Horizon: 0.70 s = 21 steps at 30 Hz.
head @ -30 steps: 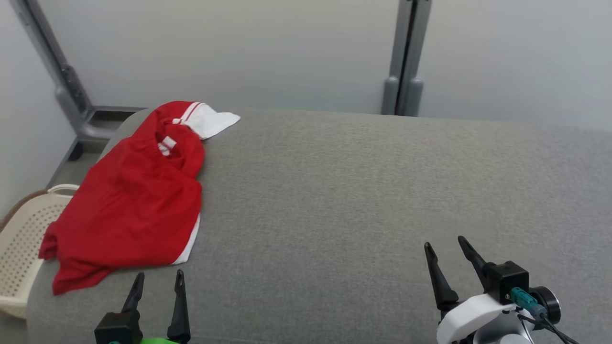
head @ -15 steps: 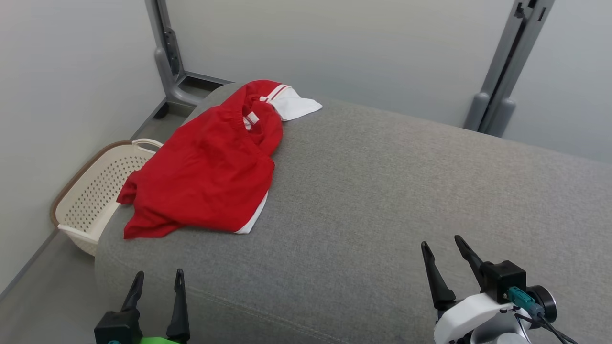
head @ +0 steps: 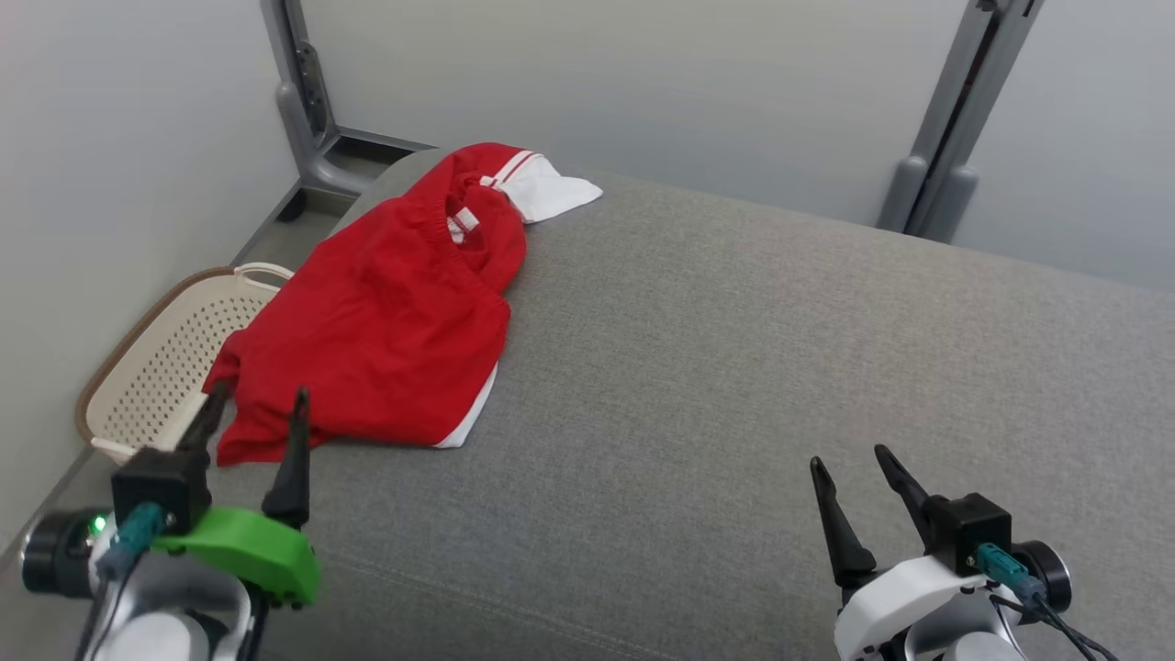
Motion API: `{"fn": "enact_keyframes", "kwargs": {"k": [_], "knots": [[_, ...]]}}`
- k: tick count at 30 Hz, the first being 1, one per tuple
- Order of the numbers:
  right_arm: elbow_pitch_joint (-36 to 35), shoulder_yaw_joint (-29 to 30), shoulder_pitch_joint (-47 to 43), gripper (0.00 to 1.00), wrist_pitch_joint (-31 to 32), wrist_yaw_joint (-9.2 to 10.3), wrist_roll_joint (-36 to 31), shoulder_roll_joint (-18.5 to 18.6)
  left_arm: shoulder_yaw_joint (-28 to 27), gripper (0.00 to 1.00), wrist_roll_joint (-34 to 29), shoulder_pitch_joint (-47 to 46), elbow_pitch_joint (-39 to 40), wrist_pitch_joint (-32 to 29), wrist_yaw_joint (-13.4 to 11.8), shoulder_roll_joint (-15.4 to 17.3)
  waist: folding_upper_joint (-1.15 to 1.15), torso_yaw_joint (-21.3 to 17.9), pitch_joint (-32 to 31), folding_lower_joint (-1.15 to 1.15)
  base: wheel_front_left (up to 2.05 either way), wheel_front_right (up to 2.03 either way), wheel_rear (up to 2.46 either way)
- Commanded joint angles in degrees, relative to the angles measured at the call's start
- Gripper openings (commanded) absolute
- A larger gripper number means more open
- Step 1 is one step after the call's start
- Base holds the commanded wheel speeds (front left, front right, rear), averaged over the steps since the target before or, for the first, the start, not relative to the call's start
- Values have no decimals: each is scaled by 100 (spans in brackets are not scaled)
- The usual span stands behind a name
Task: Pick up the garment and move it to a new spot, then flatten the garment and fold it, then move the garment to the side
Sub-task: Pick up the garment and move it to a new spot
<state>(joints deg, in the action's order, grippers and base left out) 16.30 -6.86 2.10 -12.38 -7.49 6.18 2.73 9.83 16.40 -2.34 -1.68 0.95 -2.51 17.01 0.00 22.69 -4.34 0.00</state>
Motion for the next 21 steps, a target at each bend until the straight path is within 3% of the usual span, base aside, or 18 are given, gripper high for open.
{"fn": "enact_keyframes", "kwargs": {"k": [1,9,14,21], "knots": [[-27,29,51,100,16,0,-51,26,-7,100,25,-324,85,-269,105,152,0,-258,105,0,0,0,0],[-123,92,93,100,128,0,-218,29,-235,100,789,-1822,-495,-1758,712,751,0,-997,387,0,0,0,0],[-336,171,209,100,241,1,-382,28,-364,100,1224,-2638,-1333,-2468,854,1074,0,-1487,840,0,0,0,0],[-546,219,399,100,299,0,-525,26,-475,100,1501,-3228,-2156,-2955,825,1219,0,-1908,1421,0,0,0,0]]}}
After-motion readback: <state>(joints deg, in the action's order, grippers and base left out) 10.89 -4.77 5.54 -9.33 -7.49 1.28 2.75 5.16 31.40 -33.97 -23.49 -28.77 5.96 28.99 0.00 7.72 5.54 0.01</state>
